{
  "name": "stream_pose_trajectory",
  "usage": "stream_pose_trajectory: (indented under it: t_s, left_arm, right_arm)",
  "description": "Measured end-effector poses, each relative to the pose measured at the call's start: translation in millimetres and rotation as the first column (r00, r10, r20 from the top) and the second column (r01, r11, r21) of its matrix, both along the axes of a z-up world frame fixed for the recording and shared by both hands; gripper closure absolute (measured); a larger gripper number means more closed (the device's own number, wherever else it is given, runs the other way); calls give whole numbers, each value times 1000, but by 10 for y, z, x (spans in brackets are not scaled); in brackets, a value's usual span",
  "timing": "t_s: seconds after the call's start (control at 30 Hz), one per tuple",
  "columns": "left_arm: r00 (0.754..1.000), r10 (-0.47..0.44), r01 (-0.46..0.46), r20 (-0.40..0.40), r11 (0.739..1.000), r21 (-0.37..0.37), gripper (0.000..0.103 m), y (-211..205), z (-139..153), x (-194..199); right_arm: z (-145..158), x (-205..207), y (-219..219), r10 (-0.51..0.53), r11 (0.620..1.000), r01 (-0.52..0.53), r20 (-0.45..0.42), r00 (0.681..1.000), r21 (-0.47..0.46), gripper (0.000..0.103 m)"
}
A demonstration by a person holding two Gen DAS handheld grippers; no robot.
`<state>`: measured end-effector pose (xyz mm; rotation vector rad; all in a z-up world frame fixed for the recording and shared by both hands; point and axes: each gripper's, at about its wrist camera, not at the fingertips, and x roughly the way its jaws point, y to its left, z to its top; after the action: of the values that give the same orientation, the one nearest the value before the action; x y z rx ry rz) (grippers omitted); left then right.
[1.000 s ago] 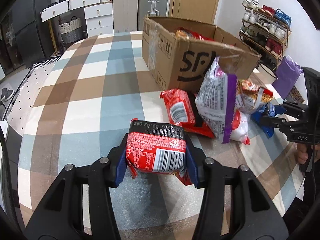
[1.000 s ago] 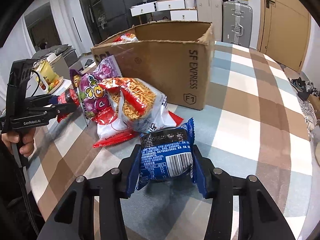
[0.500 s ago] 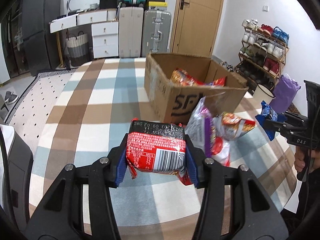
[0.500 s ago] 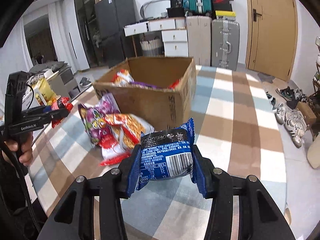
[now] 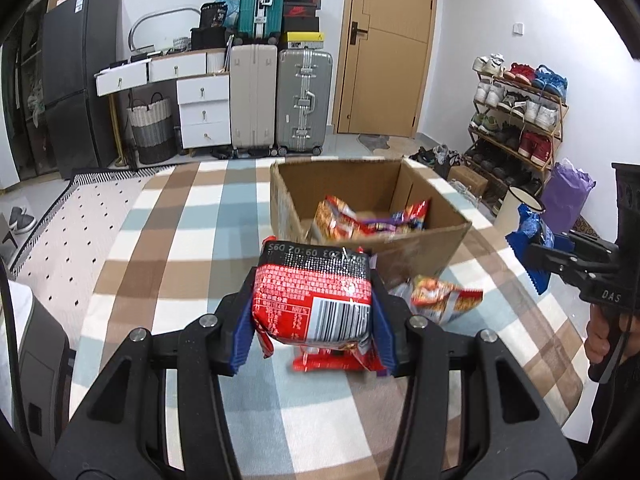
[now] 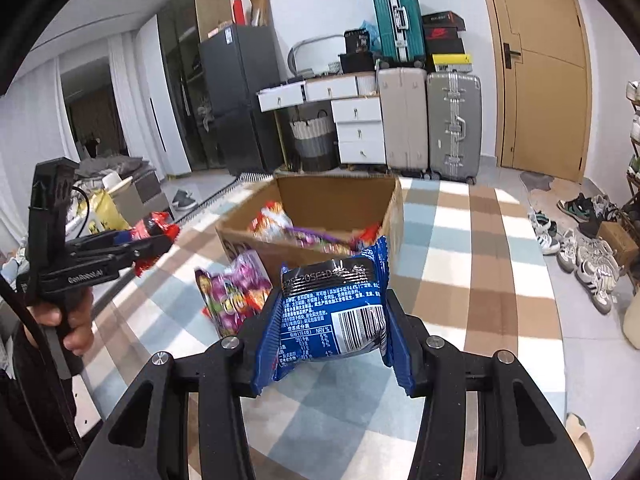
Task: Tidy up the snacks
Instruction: 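Carry the blue pack and red pack with both grippers over the box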
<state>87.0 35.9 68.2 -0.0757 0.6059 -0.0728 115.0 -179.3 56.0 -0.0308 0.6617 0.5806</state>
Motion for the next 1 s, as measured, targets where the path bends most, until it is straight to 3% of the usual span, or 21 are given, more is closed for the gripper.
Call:
stream_pose_trajectory:
  t_s: [0.5,1.0]
  left_arm:
    - [998,-14,13,61,1000,13,56,-164,381,355]
    - [999,-10,9,49,1000,16,56,-337,221,1068]
  right_arm:
    - [265,304,250,31,999,-32,28,999,34,55]
    - [200,790,456,21,998,-21,-5,1000,52,55]
